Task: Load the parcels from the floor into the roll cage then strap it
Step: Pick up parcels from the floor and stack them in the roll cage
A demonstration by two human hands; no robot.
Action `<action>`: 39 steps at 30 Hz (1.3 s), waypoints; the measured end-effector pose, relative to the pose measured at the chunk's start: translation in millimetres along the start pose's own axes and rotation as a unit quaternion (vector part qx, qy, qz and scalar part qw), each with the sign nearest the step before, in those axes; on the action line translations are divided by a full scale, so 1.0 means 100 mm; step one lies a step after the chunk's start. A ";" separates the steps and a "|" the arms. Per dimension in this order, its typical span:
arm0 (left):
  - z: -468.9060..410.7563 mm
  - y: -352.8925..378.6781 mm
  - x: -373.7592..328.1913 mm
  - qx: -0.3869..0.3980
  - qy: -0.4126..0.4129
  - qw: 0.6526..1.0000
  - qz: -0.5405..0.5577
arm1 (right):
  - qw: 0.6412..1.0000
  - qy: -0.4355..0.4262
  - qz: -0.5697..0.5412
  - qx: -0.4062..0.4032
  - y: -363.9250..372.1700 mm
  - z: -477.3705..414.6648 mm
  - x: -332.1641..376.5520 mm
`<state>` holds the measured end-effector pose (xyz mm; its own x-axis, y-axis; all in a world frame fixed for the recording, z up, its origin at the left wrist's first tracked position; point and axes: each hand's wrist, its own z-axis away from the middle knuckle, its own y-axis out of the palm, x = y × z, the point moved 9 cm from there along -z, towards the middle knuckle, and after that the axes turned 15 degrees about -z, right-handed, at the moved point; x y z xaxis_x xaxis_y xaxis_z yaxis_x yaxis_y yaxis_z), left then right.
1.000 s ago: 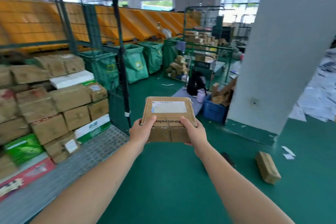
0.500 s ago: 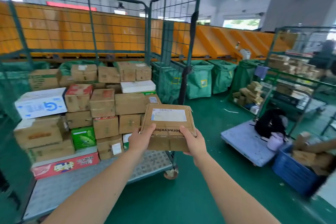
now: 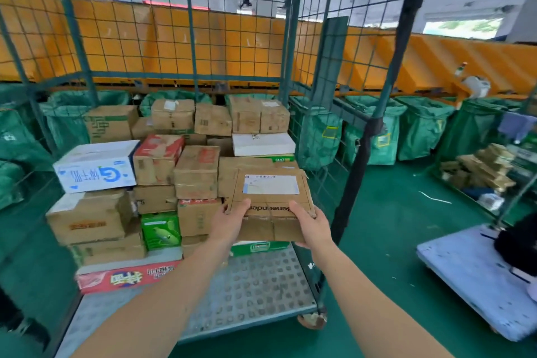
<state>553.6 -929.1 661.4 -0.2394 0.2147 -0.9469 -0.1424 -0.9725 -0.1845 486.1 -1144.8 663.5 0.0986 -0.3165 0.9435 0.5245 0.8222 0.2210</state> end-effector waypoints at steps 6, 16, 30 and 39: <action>-1.29 -0.34 -0.48 -0.019 0.014 0.999 -0.024 | 1.000 -0.017 -0.019 0.013 0.86 -1.13 0.23; -2.88 -1.15 -0.69 -0.098 0.002 0.995 -0.020 | 0.998 0.014 0.010 0.061 2.28 -2.44 0.28; -4.17 -3.05 -0.86 -0.290 -0.072 0.954 -0.017 | 0.974 0.083 0.038 0.207 4.92 -3.77 0.02; -4.64 -4.32 -0.38 -0.335 -0.130 0.933 -0.006 | 0.954 0.138 0.057 0.261 6.40 -3.88 -0.68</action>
<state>1070.3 -559.2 655.1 -0.4791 0.1563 -0.8637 0.4650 -0.7894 -0.4008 1143.4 -780.7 644.4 0.3867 -0.2647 0.8834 0.0121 0.9593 0.2821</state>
